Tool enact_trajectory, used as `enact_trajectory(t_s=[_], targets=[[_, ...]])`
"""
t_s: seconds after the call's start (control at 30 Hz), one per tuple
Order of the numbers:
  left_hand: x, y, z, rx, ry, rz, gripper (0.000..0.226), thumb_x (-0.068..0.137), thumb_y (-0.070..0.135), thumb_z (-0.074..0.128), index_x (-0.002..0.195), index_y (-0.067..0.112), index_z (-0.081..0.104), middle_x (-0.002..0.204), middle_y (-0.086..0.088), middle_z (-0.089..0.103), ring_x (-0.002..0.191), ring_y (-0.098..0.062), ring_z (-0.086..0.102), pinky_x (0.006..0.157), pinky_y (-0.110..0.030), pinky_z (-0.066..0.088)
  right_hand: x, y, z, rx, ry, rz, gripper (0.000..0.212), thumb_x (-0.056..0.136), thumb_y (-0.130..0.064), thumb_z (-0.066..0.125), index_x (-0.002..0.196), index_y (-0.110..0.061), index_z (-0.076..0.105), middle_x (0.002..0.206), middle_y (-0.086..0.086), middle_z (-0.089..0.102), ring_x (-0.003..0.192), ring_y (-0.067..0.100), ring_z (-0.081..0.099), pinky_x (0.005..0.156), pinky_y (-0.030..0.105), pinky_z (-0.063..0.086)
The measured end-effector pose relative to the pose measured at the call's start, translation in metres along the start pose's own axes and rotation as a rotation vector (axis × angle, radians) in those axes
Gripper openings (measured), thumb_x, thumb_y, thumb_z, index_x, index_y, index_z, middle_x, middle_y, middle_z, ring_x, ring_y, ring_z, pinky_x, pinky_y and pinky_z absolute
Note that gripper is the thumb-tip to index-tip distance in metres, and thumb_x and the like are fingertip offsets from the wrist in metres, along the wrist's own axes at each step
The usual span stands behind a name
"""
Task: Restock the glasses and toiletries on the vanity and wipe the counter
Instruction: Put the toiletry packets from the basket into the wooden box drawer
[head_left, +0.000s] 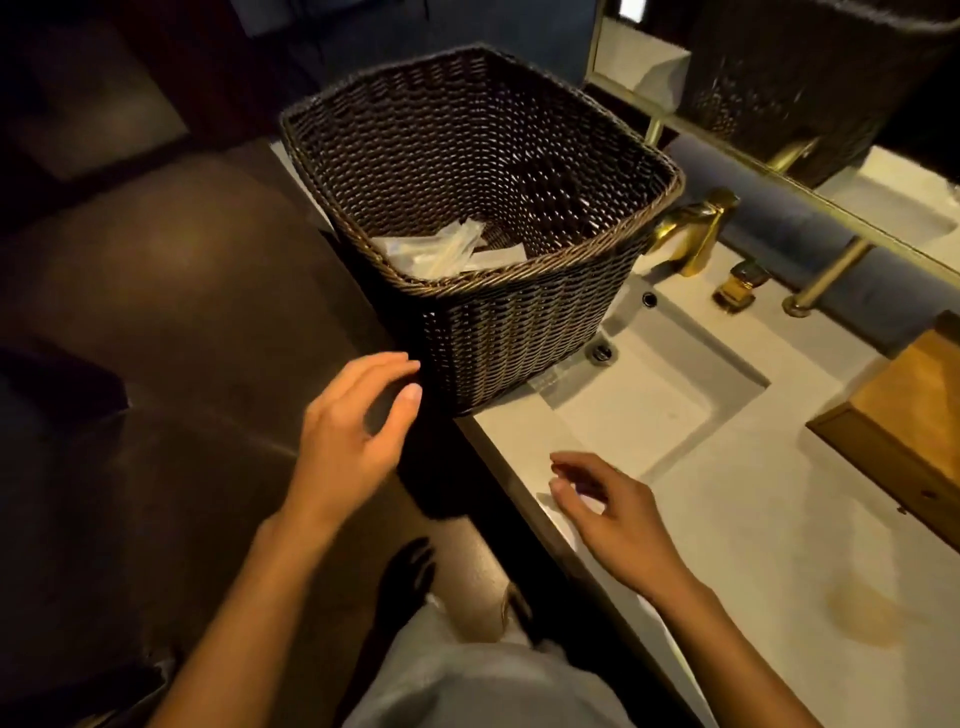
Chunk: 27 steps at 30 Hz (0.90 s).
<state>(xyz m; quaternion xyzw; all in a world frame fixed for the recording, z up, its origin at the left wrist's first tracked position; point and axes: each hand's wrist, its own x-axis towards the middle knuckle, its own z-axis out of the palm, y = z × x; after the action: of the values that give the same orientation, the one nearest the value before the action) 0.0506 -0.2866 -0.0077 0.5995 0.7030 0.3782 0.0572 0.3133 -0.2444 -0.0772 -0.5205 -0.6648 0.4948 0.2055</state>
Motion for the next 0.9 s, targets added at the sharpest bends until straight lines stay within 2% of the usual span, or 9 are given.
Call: enact_trajectory(t_s=[0.13,0.23,0.33,0.4,0.47,0.53,0.67,0.77,0.9], targets=[[0.050,0.021,-0.021,0.075,0.132,0.218,0.027,0.096,0.021,0.064,0.119,0.008,0.070,0.128,-0.004,0.065,0.121,-0.017,0.059,0.109,-0.030,0.042,0.055,-0.078,-0.036,-0.062,0.452,-0.516,0.023,0.093,-0.014,0.064,0.116,-0.013,0.069,0.114,-0.005,0.067,0.108,0.007,0.061,0.095,0.021,0.047],[0.087,0.012,-0.016,0.151,-0.008,0.258,0.036,0.099,0.033,0.054,0.126,0.013,0.066,0.134,-0.003,0.063,0.132,-0.021,0.052,0.117,-0.037,0.034,0.102,-0.123,-0.056,-0.155,0.552,-0.721,0.024,0.094,-0.012,0.061,0.116,-0.006,0.067,0.115,0.003,0.066,0.110,0.013,0.059,0.099,0.022,0.043],[0.117,-0.008,-0.006,0.250,-0.232,0.179,0.049,0.099,0.049,0.034,0.127,0.024,0.066,0.141,0.005,0.059,0.144,-0.019,0.039,0.124,-0.050,0.016,0.150,-0.139,-0.059,-0.403,0.356,-0.647,0.034,0.097,-0.031,0.051,0.125,-0.014,0.062,0.121,0.002,0.064,0.116,0.017,0.056,0.104,0.030,0.036],[0.131,-0.023,-0.001,0.303,-0.284,0.181,0.055,0.097,0.053,0.028,0.119,0.027,0.071,0.138,0.006,0.061,0.144,-0.018,0.039,0.124,-0.052,0.010,0.169,-0.135,-0.053,-0.643,0.284,-0.555,0.035,0.099,-0.039,0.038,0.108,-0.021,0.067,0.105,-0.004,0.067,0.109,0.022,0.059,0.102,0.039,0.032],[0.144,-0.035,-0.001,0.325,-0.270,0.219,0.056,0.095,0.059,0.029,0.114,0.029,0.073,0.134,0.008,0.063,0.142,-0.016,0.041,0.124,-0.054,0.010,0.177,-0.129,-0.050,-0.826,0.306,-0.533,0.045,0.100,-0.039,0.027,0.088,-0.026,0.068,0.086,-0.011,0.064,0.094,0.021,0.058,0.089,0.035,0.027],[0.155,-0.048,-0.002,0.329,-0.252,0.259,0.061,0.096,0.065,0.024,0.112,0.031,0.073,0.132,0.011,0.064,0.141,-0.013,0.042,0.123,-0.054,0.011,0.175,-0.126,-0.052,-0.862,0.296,-0.525,0.051,0.100,-0.041,0.020,0.100,-0.032,0.071,0.098,-0.014,0.068,0.097,0.016,0.055,0.086,0.030,0.021],[0.184,-0.080,-0.009,0.312,-0.236,0.279,0.065,0.097,0.065,0.019,0.114,0.031,0.072,0.133,0.011,0.063,0.140,-0.013,0.042,0.123,-0.052,0.012,0.172,-0.133,-0.058,-0.845,0.175,-0.458,0.061,0.098,-0.048,0.010,0.124,-0.041,0.064,0.123,-0.021,0.061,0.113,0.010,0.049,0.092,0.025,0.017],[0.206,-0.107,-0.015,0.260,-0.173,0.291,0.063,0.099,0.063,0.021,0.115,0.030,0.072,0.133,0.009,0.063,0.139,-0.015,0.044,0.121,-0.057,0.015,0.171,-0.138,-0.061,-0.858,0.086,-0.384,0.066,0.095,-0.054,0.001,0.133,-0.047,0.054,0.135,-0.025,0.052,0.122,0.005,0.040,0.103,0.027,0.017],[0.227,-0.128,-0.012,0.168,-0.100,0.336,0.060,0.100,0.058,0.027,0.110,0.023,0.075,0.133,0.003,0.064,0.137,-0.022,0.047,0.119,-0.061,0.016,0.167,-0.149,-0.064,-0.916,-0.005,-0.264,0.066,0.092,-0.057,-0.004,0.138,-0.053,0.044,0.144,-0.028,0.040,0.126,0.000,0.031,0.107,0.025,0.014]])
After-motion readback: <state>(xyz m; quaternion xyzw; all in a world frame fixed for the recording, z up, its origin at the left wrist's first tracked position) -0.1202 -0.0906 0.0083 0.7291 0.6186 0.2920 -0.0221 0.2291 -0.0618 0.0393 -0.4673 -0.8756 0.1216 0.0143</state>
